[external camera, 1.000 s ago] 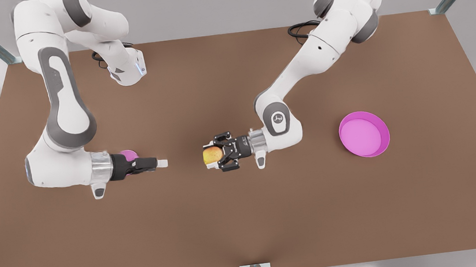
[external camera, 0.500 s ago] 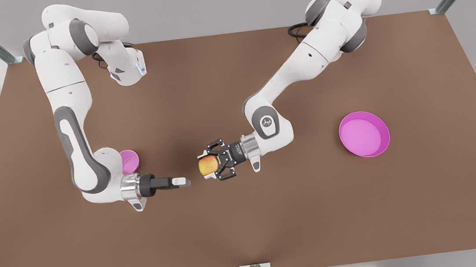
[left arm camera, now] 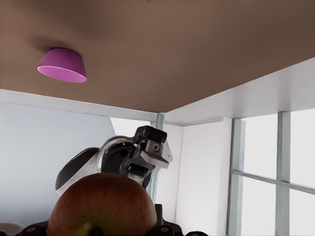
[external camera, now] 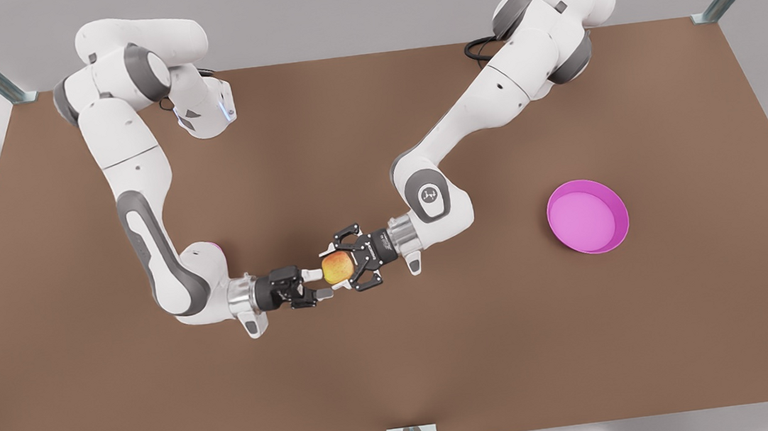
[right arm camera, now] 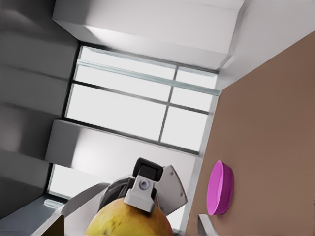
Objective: Use the left arm to pick up the apple from the plate, transfer it to the gripper of the right arm, and then use the right arm to place it into the bowl
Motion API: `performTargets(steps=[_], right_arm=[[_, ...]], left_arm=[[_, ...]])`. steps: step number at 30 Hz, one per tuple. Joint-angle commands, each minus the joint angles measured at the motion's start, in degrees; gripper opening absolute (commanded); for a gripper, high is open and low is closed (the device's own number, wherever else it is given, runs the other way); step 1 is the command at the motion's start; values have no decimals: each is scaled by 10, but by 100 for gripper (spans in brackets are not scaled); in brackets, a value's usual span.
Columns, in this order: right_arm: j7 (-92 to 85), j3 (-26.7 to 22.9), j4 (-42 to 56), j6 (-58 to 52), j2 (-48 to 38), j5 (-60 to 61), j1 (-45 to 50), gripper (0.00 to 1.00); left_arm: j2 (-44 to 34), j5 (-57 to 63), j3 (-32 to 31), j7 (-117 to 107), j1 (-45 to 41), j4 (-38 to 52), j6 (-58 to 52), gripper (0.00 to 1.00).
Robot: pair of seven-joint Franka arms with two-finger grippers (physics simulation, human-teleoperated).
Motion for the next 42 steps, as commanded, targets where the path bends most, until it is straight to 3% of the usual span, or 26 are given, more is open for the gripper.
performTargets(steps=[1, 42], right_arm=[[-218, 0, 1, 5, 1, 2, 3, 100], [-147, 18, -25, 29, -21, 17, 24, 100]], left_arm=[[-1, -3, 0, -27, 0, 1, 2, 70], [-4, 2, 2, -48, 1, 0, 3, 70]])
